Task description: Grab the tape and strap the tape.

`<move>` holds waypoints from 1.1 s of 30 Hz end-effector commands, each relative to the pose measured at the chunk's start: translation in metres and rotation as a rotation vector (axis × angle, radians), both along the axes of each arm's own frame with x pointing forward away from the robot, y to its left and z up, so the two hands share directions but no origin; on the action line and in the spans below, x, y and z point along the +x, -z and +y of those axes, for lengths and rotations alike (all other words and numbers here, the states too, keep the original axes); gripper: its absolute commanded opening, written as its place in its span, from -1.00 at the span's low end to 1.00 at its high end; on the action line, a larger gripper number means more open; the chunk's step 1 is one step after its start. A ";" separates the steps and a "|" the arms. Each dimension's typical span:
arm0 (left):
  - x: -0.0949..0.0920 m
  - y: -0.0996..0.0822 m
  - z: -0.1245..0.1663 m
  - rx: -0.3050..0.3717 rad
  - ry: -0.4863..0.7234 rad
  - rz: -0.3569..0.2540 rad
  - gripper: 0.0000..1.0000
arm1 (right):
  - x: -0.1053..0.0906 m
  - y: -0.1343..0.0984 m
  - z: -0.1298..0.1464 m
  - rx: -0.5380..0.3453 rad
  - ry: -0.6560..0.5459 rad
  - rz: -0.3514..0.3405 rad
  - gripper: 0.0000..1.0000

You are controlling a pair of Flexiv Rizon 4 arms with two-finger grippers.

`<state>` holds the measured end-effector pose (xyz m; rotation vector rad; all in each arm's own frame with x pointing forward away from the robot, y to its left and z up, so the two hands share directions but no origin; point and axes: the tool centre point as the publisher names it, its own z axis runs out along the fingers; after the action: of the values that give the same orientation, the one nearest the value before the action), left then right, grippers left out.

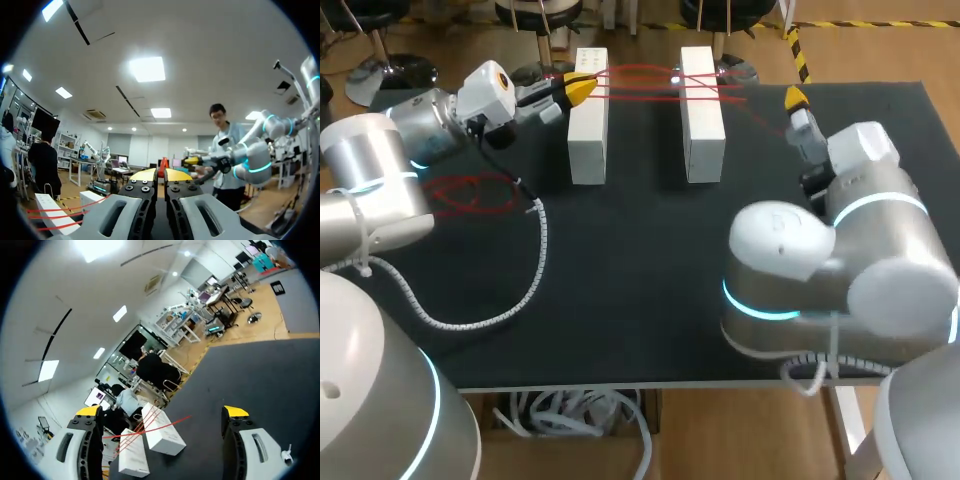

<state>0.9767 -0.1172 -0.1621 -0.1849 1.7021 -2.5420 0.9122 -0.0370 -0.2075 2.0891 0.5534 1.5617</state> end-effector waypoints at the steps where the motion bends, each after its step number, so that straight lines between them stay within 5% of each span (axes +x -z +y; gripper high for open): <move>1: 0.000 0.001 0.000 -0.002 0.000 -0.001 -1.00 | 0.012 -0.017 0.011 0.401 0.269 0.439 1.00; 12: 0.000 0.001 0.000 -0.002 0.000 -0.001 -1.00 | 0.016 0.009 0.014 0.531 0.272 0.242 1.00; 18: 0.000 0.001 0.000 -0.002 0.000 -0.001 -1.00 | 0.006 0.018 0.017 0.541 0.208 0.064 1.00; 33: 0.000 0.001 0.000 -0.002 0.000 -0.001 -1.00 | 0.006 0.018 0.017 0.541 0.208 0.064 1.00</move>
<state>0.9767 -0.1172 -0.1622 -0.1848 1.7020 -2.5420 0.9189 -0.0174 -0.2241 2.4959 -0.0943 1.6411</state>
